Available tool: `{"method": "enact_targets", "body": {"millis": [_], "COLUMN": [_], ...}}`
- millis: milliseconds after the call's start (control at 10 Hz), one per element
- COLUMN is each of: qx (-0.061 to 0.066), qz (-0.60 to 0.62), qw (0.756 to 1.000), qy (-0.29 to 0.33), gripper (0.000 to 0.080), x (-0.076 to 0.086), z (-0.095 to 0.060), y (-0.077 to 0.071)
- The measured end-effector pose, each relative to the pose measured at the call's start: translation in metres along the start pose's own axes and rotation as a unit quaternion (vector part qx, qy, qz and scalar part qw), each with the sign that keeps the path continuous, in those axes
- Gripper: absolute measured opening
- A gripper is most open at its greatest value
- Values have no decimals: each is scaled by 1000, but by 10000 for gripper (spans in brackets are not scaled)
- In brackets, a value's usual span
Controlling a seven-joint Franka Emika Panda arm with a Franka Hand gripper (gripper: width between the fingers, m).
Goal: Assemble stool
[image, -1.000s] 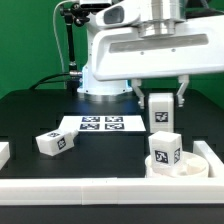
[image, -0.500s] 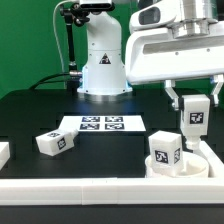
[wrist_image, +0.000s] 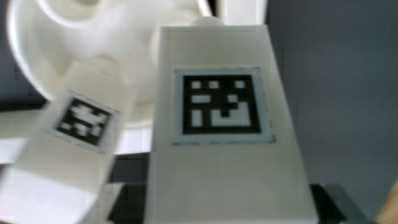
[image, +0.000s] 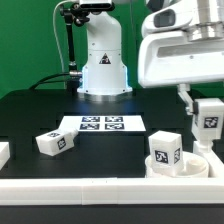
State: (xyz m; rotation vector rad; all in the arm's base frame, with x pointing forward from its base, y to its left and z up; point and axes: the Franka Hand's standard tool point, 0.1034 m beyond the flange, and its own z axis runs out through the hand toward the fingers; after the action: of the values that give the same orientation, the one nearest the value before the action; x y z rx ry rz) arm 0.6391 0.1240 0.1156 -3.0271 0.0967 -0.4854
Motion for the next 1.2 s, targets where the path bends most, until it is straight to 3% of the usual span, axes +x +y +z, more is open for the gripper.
{"method": "enact_targets", "body": {"millis": [100, 600, 900, 1200], "qx": [1, -1, -1, -3], "qz": [3, -4, -16, -14], "qw": [1000, 1000, 1000, 1000], "qy": [2, -1, -2, -4], "gripper": [340, 340, 340, 340], "x": [6, 5, 15, 14], "z": [1, 8, 10, 13], "y": [0, 2, 2, 6]}}
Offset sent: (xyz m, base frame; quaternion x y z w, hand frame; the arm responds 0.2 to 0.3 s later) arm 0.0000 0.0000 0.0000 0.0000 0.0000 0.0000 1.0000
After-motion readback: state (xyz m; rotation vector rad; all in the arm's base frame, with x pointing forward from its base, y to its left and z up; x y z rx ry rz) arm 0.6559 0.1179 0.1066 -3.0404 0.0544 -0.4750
